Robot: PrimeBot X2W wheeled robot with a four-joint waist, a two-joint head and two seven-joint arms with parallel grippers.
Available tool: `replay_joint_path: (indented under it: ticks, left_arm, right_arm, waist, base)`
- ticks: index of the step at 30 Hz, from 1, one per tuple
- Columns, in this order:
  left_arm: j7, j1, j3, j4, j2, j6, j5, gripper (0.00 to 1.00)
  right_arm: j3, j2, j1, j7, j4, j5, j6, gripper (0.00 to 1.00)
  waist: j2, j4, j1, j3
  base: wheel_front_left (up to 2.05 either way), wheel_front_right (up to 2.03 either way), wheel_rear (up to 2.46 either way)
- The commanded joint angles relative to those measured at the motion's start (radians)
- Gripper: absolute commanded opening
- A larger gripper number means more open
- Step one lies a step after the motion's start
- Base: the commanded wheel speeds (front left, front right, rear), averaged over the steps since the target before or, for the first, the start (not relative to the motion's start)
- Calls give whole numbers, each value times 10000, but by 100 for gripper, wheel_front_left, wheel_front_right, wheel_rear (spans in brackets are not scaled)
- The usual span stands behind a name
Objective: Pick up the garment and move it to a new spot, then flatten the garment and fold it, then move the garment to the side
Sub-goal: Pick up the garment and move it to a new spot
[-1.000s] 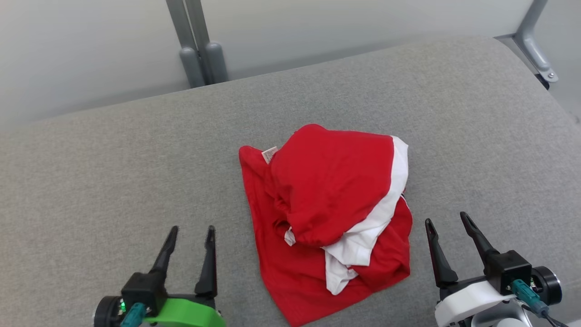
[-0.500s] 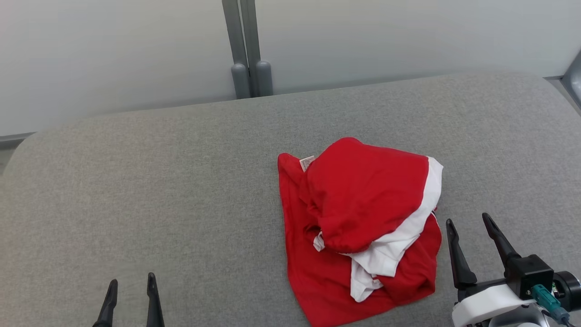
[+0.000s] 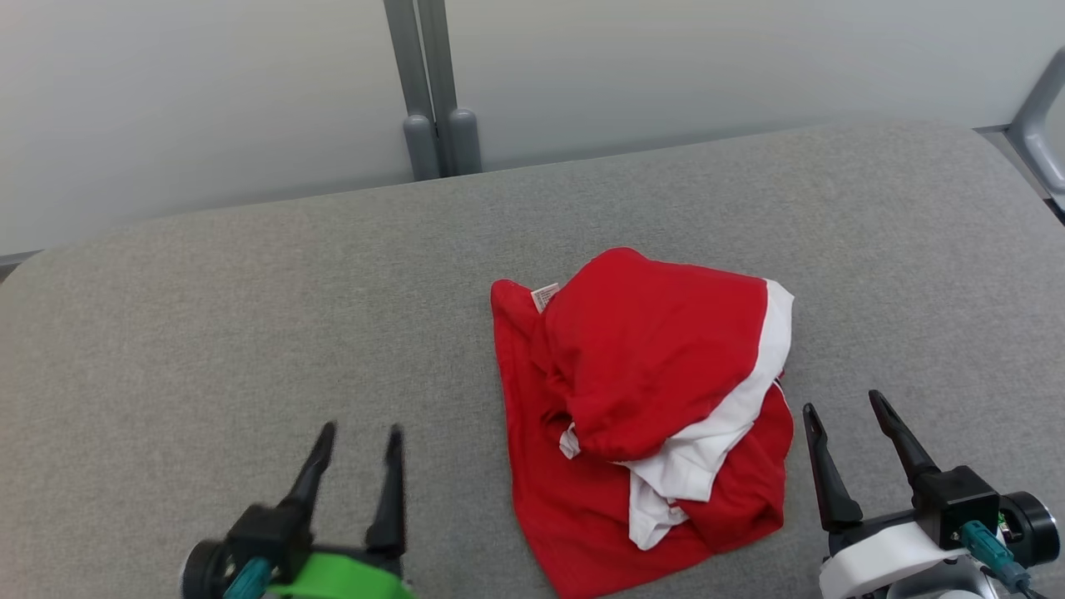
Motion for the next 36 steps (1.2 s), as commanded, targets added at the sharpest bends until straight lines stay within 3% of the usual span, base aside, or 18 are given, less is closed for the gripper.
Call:
replay_joint_path:
  ticks: [1,10,15,22,23,25,31,36]
  left_arm:
    - [373,-609,-461,-155,-17,-154,89,100]
    - [3245,-3063,-2864,179,-41,-372,-1105,100]
    - [4029,-3962,-3611,589,-37,-108,-1398,100]
    - [4169,-4581,-3879,1892,-37,217,-1555,100]
    - [4131,-4642,-3886,2164,-32,282,-1502,80]
    - [4051,-4695,-3877,2557,-32,258,-1567,0]
    - [3352,-4902,-3920,2585,-40,39,-1943,0]
    - [2582,-5078,-3415,1387,-34,427,-2546,0]
  right_arm:
    - [74,-30,-122,-31,19,20,4,100]
    - [375,109,-506,-31,133,67,4,100]
    - [482,229,-605,-31,192,110,4,100]
    - [536,362,-744,-31,265,154,4,100]
    - [541,384,-757,-31,281,144,4,100]
    - [520,406,-760,-31,294,149,4,100]
    - [372,454,-558,-31,329,165,4,100]
    - [315,461,-484,-31,337,176,3,100]
  waist:
    - [0,-190,0,94]
    - [0,-1214,0,372]
    - [0,-1798,0,569]
    - [0,-2298,0,767]
    - [0,-2339,0,771]
    - [0,-2375,0,777]
    - [0,-2193,0,655]
    - [0,-1910,0,488]
  base:
    - [0,0,0]
    - [0,0,0]
    - [0,0,0]
    - [0,0,0]
    - [0,0,0]
    - [0,0,0]
    - [0,0,0]
    - [0,0,0]
